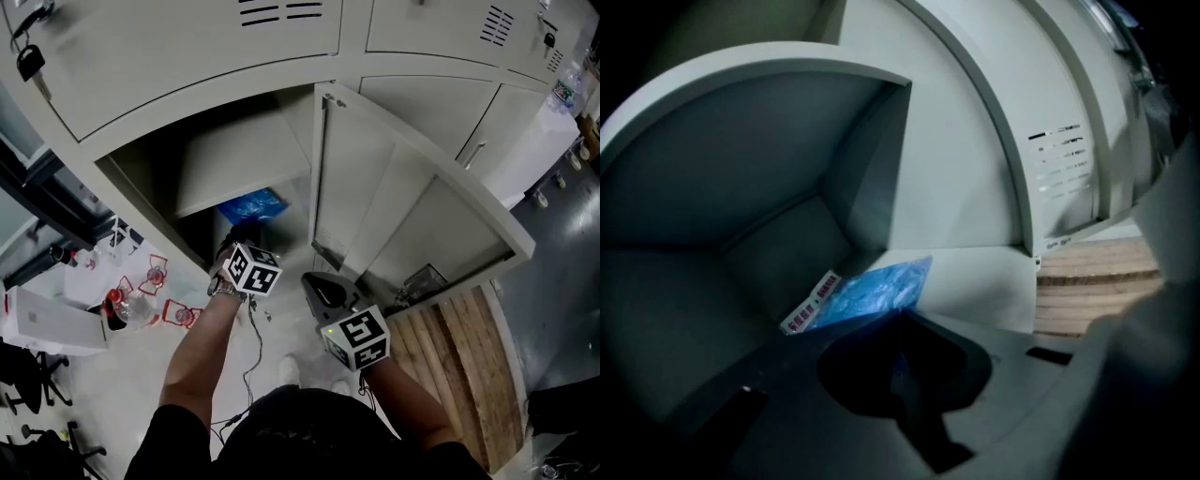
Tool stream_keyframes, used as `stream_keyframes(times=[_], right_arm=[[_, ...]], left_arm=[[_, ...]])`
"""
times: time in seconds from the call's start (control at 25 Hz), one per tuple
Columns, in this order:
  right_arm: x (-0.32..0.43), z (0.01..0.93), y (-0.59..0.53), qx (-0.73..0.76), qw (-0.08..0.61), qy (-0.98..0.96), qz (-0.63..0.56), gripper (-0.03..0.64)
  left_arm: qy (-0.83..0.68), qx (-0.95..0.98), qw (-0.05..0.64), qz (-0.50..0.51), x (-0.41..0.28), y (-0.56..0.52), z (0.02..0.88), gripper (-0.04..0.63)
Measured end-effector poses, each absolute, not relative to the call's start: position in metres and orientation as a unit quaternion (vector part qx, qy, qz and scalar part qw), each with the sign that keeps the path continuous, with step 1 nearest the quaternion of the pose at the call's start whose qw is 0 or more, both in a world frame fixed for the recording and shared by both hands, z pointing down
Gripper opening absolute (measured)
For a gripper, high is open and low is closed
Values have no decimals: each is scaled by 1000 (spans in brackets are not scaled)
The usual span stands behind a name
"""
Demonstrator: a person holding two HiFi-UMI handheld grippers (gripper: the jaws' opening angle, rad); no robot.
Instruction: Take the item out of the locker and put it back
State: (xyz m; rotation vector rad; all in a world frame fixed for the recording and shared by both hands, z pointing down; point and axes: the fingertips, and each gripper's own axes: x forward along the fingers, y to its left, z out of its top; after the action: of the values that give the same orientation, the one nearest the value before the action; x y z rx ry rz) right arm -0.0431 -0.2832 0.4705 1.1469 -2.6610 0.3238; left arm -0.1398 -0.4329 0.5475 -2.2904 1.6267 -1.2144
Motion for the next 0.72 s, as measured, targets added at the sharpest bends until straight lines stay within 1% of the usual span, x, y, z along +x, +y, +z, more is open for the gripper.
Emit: stream_keyframes(times=[0.16,0.72], right_arm=[[-39,466,-276,385,111,-910,107,-3],[-9,456,-233,348,98,-928,93,-3]], left_arm=[[541,-751,46,-377,-133,-420,532,9],[594,-757,-3,-273,-109,-336,479,8]])
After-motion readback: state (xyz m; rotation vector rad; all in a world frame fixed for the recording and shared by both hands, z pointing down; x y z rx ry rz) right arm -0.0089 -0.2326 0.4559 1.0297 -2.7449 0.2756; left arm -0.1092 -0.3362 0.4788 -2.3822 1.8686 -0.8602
